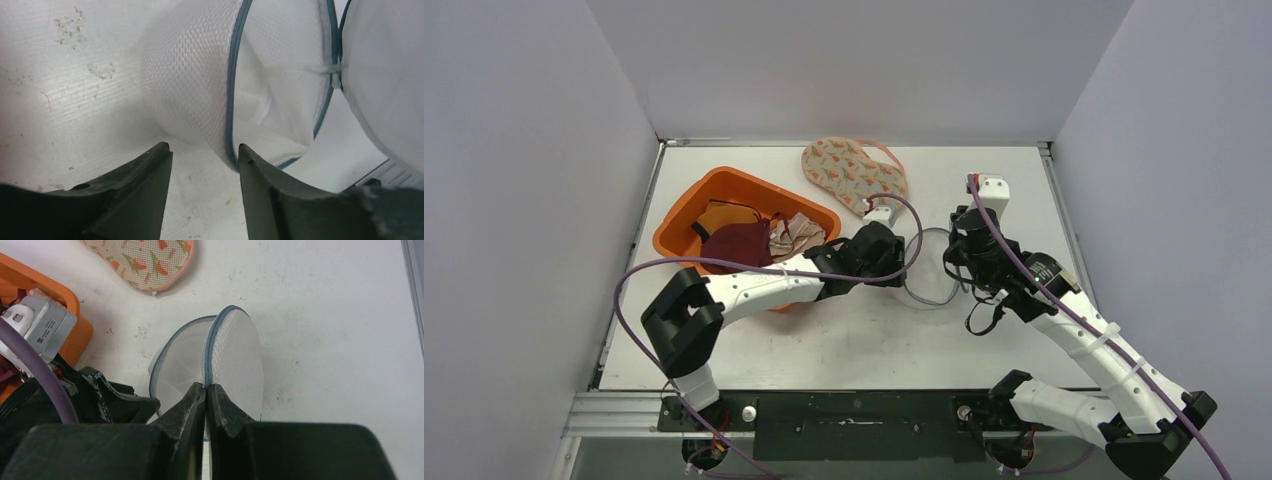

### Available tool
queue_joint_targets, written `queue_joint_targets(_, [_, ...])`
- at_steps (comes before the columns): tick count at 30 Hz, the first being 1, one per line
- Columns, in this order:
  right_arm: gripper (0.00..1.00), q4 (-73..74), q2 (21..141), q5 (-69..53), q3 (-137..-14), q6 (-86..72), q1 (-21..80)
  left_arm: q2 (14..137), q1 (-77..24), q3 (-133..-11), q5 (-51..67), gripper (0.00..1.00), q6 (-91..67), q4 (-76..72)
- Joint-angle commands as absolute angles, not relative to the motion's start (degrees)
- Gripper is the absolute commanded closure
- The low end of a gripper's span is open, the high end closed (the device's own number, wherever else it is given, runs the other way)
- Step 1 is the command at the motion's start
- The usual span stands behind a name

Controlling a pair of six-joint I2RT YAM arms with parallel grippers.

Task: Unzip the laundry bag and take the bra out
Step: Close the laundry bag at the center of the board.

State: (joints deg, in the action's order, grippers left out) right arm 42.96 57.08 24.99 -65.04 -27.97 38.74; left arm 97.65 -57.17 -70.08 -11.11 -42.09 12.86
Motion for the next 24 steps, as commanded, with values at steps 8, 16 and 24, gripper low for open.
queue_joint_targets(8, [0.95, 41.30, 54.54, 24.43, -64.27, -29.22, 39.37, 101.93, -57.21, -79.55, -15.66, 0.73, -37.39, 14.33])
queue_joint_targets(16, [0.95, 41.45, 54.42, 24.74, -64.68, -29.15, 39.33, 101.83, -57.21, -79.59, -14.35, 1.00, -36.80, 14.68])
queue_joint_targets(24, [0.95, 46.43, 57.57, 31.07, -76.43, -23.54, 39.37, 90.26, -57.29, -83.62, -16.28, 1.00, -33.73, 19.70])
